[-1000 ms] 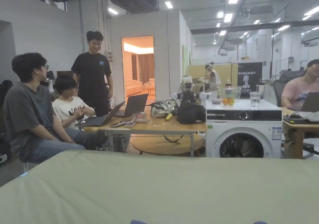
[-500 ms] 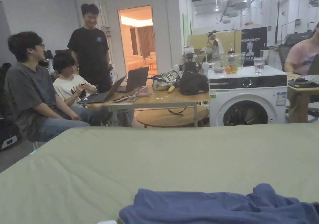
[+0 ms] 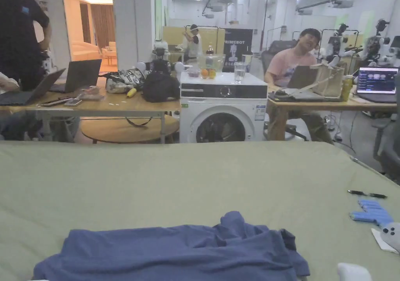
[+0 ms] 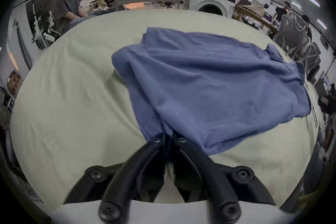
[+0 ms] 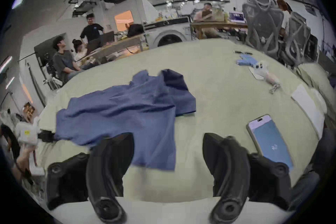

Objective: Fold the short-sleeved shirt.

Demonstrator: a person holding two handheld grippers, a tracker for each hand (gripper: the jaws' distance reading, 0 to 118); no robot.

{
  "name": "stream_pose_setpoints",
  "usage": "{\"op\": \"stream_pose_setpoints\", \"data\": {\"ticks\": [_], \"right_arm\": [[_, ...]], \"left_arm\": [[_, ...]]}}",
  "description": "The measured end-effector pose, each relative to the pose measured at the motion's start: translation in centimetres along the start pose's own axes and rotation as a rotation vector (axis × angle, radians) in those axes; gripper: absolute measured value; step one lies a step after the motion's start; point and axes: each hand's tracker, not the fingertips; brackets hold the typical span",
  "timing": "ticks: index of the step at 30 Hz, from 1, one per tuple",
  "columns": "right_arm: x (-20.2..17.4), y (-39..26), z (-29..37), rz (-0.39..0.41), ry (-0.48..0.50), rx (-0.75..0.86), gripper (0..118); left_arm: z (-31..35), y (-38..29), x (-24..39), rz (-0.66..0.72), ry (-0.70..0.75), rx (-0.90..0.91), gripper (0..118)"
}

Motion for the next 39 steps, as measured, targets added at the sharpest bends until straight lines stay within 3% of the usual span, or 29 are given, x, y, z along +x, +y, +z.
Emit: {"op": "stream_pose_setpoints", "data": {"ticks": [3,4,5,7,9,10,12,14,17,22,29,30,31,33,34,37,39], "right_arm": [[0.8,-0.4,-4.5,-0.109,-0.009,-0.136,58],[0.6,-1.3,-5.4,-0.123,0.031,-0.197,39],[0.1,-2.5,-5.9,-0.108,0.08,-0.223,29],[-1.4,-3.4,-5.1,0.069,-0.027,-0.113,20],[-1.5,-2.3,-4.9,0.048,0.011,-0.171,1],[-1.9,-2.2,-4.9,0.044,0.044,-0.177,1],[-2.3,-1.8,-4.4,0.085,0.002,-0.175,1],[-2.9,-1.4,-2.6,0.197,-0.077,-0.128,1],[-2.8,0.0,0.5,0.285,-0.09,-0.085,1],[-1.1,-1.5,4.7,0.246,-0.065,-0.085,1],[0.4,-7.0,6.3,0.268,-0.046,-0.192,1],[0.6,-7.3,5.8,0.275,-0.05,-0.192,3],[0.6,-7.6,5.7,0.288,-0.064,-0.176,18],[0.6,-7.9,6.5,0.324,-0.083,-0.064,61],[0.5,-7.6,7.1,0.308,-0.059,-0.03,67],[-0.7,-5.7,8.4,0.218,0.025,0.069,66],[-2.4,-4.3,9.3,0.201,0.062,0.138,66]], "left_arm": [[0.1,-0.5,0.7,-0.026,0.022,0.014,2],[0.2,-0.8,0.8,-0.022,0.029,0.024,2],[0.2,-1.0,0.9,-0.025,0.035,0.036,2],[0.0,-1.0,0.8,-0.031,0.04,0.044,2],[0.0,-0.8,0.6,-0.028,0.035,0.039,2],[0.1,-0.8,0.3,-0.016,0.024,0.04,2],[1.0,-1.0,-0.6,0.023,-0.034,0.08,0],[4.3,-2.0,-1.3,0.01,-0.082,0.198,0],[9.3,-2.6,-2.6,0.092,-0.138,0.3,0],[14.0,-6.2,-3.6,0.073,-0.137,0.264,0],[13.1,-13.0,-3.3,0.046,-0.141,0.152,0],[12.9,-13.1,-3.4,0.052,-0.147,0.144,6],[12.6,-13.1,-3.4,0.061,-0.146,0.144,33],[13.1,-12.9,-3.1,0.062,-0.116,0.188,86],[13.7,-12.5,-2.9,0.054,-0.113,0.241,95],[15.8,-10.5,-1.4,0.027,-0.105,0.403,95],[17.3,-9.0,0.4,-0.006,-0.094,0.479,95]]}}
